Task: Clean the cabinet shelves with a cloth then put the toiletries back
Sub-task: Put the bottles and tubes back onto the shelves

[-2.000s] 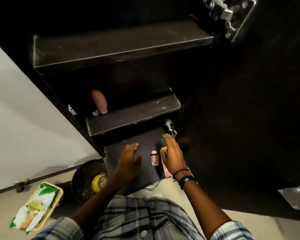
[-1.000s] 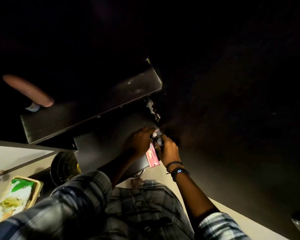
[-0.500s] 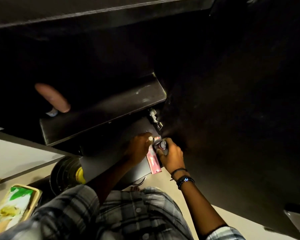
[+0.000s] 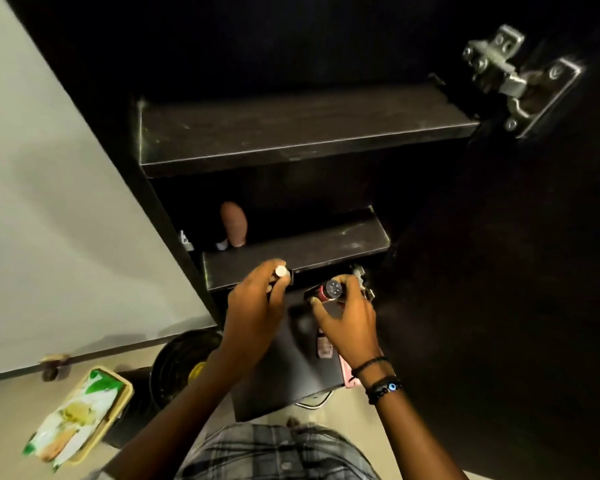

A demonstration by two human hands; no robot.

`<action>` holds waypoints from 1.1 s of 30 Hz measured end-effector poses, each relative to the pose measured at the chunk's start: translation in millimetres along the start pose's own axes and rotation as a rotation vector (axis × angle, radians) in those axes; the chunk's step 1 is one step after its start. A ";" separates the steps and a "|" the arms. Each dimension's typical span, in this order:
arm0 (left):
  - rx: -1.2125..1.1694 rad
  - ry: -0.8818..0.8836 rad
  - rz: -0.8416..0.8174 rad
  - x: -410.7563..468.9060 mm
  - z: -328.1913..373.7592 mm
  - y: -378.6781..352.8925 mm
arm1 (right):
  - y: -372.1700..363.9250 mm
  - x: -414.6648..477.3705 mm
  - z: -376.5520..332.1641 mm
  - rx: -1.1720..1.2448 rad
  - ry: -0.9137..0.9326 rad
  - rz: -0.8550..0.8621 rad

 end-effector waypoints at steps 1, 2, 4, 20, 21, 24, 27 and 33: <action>0.000 0.003 0.042 1.3 7.3 10.4 | 4.9 1.4 -13.3 0.029 0.029 0.012; -0.006 -0.004 0.070 1.2 16.2 19.5 | 10.9 2.2 -26.2 0.060 0.058 0.025; -0.033 -0.050 0.112 -0.8 41.5 37.9 | 28.5 4.2 -52.2 0.118 0.123 0.065; -0.096 -0.443 0.348 44.6 217.9 141.1 | 201.6 38.9 -235.6 0.412 0.511 0.246; -0.092 -0.436 0.380 51.4 217.3 142.0 | 200.0 47.1 -240.9 0.390 0.511 0.237; -0.041 -0.399 0.443 69.3 211.1 139.8 | 190.8 68.6 -255.3 0.346 0.507 0.171; 0.020 -0.362 0.486 81.2 200.0 136.8 | 178.7 83.2 -266.4 0.263 0.506 0.124; 0.059 -0.288 0.534 92.5 185.4 134.5 | 156.4 102.1 -273.4 0.147 0.506 0.093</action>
Point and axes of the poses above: each hand's wrist, its own x-axis towards the middle knuckle, its own y-axis out of the back of the hand, z = x × y, the point moved 8 cm from there along x, towards the middle knuckle, and after that the axes turned 15 degrees about -x, right-handed, at the moved point
